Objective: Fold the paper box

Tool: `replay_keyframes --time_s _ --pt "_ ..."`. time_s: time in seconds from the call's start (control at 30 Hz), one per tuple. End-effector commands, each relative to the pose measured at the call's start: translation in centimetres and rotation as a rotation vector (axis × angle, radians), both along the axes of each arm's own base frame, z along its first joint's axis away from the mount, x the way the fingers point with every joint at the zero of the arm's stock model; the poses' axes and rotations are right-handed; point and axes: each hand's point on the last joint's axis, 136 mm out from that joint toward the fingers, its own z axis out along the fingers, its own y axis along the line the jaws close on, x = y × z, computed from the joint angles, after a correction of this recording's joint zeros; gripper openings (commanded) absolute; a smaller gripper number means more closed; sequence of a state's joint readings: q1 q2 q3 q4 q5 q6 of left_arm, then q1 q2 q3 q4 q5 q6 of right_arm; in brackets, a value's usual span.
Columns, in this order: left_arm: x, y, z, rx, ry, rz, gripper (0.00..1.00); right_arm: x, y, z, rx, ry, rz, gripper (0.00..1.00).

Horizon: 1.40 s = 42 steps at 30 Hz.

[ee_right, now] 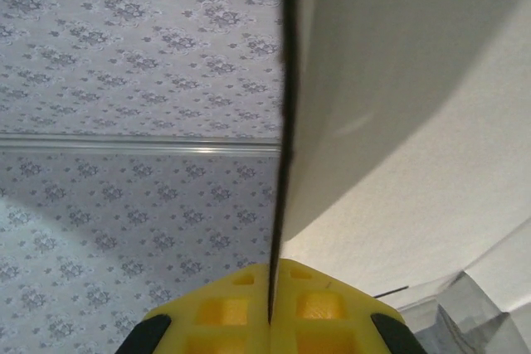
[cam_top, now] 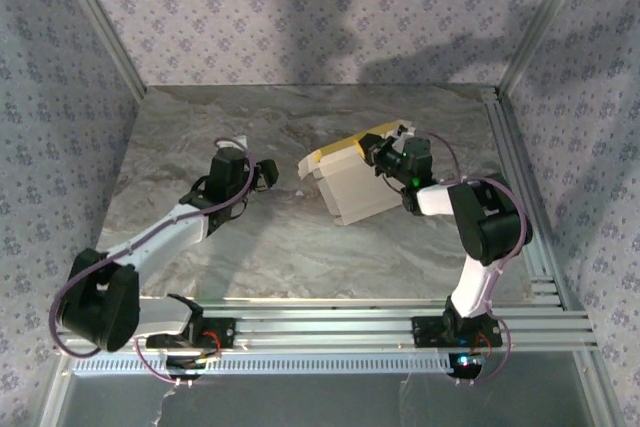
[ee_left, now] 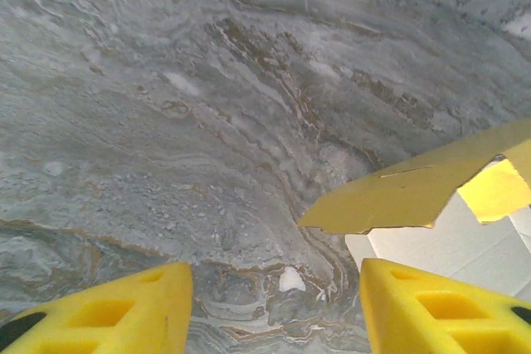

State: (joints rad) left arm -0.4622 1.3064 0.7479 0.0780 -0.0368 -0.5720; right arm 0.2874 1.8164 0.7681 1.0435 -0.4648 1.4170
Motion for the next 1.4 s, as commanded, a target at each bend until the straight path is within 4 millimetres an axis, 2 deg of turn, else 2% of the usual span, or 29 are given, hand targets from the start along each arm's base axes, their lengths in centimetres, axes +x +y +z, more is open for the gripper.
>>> replay_keyframes --time_s 0.0,0.2,0.27,0.37,0.5,0.6,0.73,1.03,1.37 --pt "1.4 -1.9 1.5 -0.032 -0.049 -0.105 0.53 -0.4 -0.3 0.3 0.016 -0.034 0.048 0.0" --pt "3.2 -4.1 -0.1 -0.06 -0.023 -0.187 0.5 -0.2 -1.7 -1.9 -0.011 0.023 0.071 0.0" --pt "4.0 -5.4 -0.1 -0.091 -0.039 -0.245 0.46 0.1 -1.7 -2.5 -0.01 0.043 0.087 0.0" --pt "4.8 -7.5 -0.7 -0.047 -0.055 -0.398 0.35 0.8 -1.7 -2.7 -0.003 0.057 0.104 0.0" --pt "4.6 -9.5 -3.4 0.054 -0.055 -0.609 0.31 1.0 -1.7 -2.6 -0.025 0.079 0.113 0.0" --pt "4.7 -9.2 -4.5 0.122 -0.076 -0.662 0.33 1.1 -1.4 -2.5 -0.043 0.099 0.142 0.0" --pt "4.7 -10.2 -5.1 0.133 -0.039 -0.746 0.35 1.2 -1.5 -2.8 -0.057 0.121 0.151 0.0" --pt "3.1 -11.7 -6.6 0.136 -0.026 -0.81 0.4 1.8 -1.2 -3.7 -0.046 0.141 0.163 0.0" --pt "2.9 -13.1 -5.9 0.146 -0.092 -0.83 0.48 2.1 -0.8 -3.5 -0.053 0.16 0.182 0.0"
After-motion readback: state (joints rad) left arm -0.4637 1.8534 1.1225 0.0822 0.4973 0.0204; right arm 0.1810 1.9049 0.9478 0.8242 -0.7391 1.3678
